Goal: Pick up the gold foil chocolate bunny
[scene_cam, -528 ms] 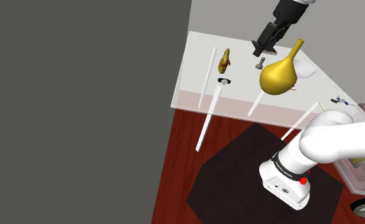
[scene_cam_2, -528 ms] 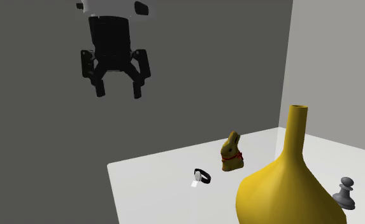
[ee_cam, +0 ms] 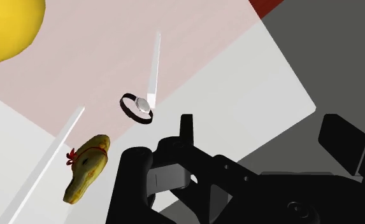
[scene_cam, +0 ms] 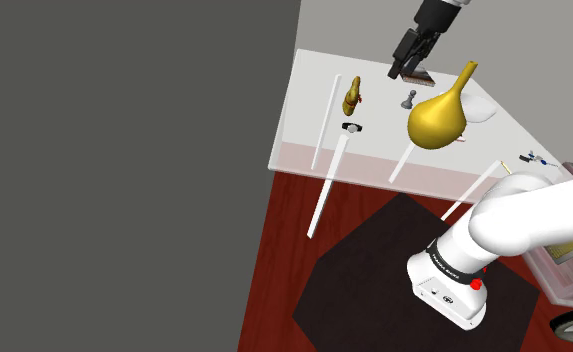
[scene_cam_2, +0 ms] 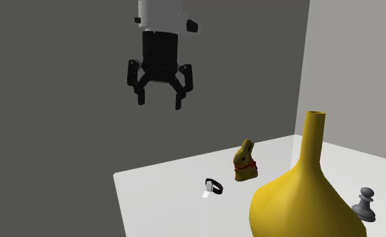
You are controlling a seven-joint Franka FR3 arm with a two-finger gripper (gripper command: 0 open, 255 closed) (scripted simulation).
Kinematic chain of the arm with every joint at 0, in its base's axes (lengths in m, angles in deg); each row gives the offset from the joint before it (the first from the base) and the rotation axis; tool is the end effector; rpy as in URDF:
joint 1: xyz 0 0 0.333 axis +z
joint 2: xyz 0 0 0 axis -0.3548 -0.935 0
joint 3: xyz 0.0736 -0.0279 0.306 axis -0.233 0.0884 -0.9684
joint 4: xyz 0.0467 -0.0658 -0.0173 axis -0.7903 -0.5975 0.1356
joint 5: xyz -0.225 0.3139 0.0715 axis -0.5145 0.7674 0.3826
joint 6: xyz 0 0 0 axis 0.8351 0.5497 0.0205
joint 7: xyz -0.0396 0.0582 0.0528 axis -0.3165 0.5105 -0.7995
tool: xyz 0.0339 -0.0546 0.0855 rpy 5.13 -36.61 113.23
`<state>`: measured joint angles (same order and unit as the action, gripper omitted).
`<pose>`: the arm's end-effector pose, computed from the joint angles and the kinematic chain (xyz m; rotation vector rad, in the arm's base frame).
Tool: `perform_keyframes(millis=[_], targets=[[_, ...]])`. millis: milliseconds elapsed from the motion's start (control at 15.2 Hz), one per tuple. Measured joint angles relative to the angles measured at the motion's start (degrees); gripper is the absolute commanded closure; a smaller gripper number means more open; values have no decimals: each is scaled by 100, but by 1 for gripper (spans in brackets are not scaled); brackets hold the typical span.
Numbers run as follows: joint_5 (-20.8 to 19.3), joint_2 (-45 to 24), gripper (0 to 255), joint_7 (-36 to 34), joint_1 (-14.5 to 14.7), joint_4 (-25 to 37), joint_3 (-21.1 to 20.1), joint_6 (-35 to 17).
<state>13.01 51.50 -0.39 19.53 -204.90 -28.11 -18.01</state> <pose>0.3525 -0.0409 0.6293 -3.0394 -0.0826 -0.1552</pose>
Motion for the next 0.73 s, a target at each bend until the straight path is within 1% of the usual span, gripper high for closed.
perform_keyframes(millis=[132, 396, 594, 726], targets=[[59, -373, 0, 219, -8, 165, 224, -125], [253, -1254, 0, 710, -15, 730, 695, -232], [472, -1881, 0, 1086, -31, 1136, 1012, -256], [681, -2434, 0, 1366, -45, 1534, 1227, -256]])
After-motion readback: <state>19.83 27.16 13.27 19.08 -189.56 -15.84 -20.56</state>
